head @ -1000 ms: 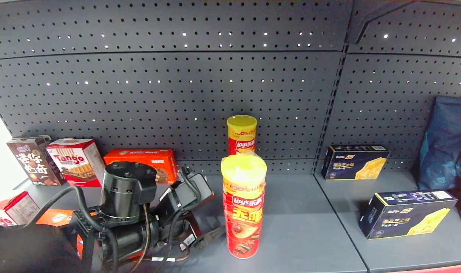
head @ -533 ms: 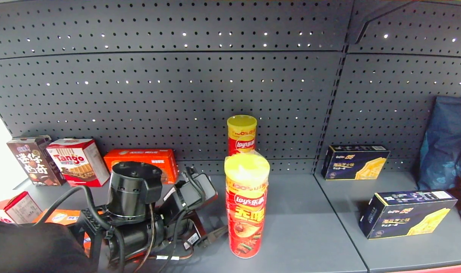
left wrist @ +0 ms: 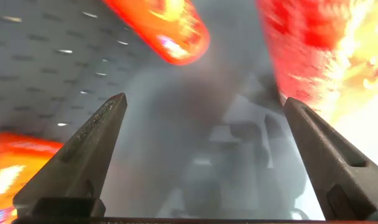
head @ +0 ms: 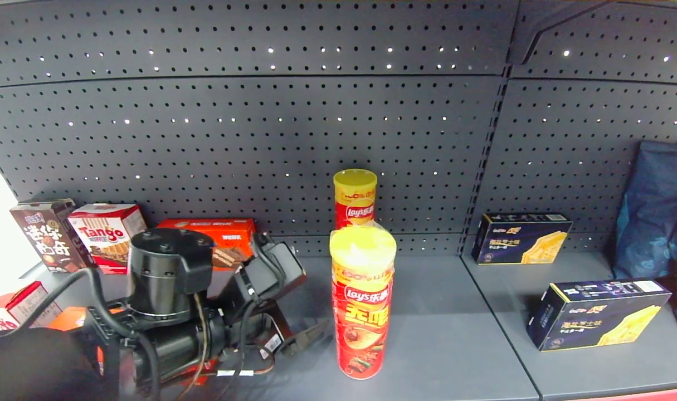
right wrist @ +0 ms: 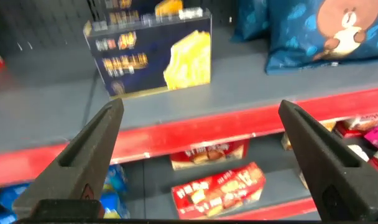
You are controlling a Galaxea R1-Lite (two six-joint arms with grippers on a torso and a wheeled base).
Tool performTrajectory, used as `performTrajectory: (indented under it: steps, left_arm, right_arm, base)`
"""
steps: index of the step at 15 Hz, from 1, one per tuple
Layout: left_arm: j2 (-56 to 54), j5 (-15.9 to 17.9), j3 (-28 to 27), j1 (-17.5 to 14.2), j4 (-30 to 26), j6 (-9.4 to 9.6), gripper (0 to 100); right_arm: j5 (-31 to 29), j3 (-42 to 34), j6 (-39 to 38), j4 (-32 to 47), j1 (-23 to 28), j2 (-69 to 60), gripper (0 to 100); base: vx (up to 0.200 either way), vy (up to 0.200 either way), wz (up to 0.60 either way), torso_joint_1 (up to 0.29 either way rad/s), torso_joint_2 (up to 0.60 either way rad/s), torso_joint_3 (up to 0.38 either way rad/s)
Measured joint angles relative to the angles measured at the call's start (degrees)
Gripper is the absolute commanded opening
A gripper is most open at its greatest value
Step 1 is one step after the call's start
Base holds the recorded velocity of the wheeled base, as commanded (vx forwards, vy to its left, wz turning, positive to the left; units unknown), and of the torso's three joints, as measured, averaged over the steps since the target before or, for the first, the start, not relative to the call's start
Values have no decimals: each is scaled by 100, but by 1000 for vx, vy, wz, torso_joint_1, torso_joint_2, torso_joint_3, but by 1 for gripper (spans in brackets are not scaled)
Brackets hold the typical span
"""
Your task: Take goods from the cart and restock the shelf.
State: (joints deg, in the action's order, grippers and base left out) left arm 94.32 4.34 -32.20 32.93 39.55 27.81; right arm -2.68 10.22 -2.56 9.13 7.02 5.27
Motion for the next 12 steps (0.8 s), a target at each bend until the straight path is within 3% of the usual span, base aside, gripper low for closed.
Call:
performTrajectory:
  steps: [3,7,9,12]
  left_arm:
    - [-711,-2,-71,-358,-2,-118,100]
    - [-1853,-115,-129,-768,-6,-572,100]
    - [-2411,-183,33,-992,-17,-778,100]
    - [-3205,-243,677,-1229,-52,-884,100]
  right_arm:
    - [52,-488,646,-456,0,5,100]
    - [618,-840,729,-918,0,10,100]
    - [1163,-868,731,-968,0,10,100]
    - [878,-873,488,-942,243,21,100]
  base:
    - [0,0,0,0,0,0]
    - [0,0,0,0,0,0]
    - [0,0,0,0,0,0]
    - [0,0,0,0,0,0]
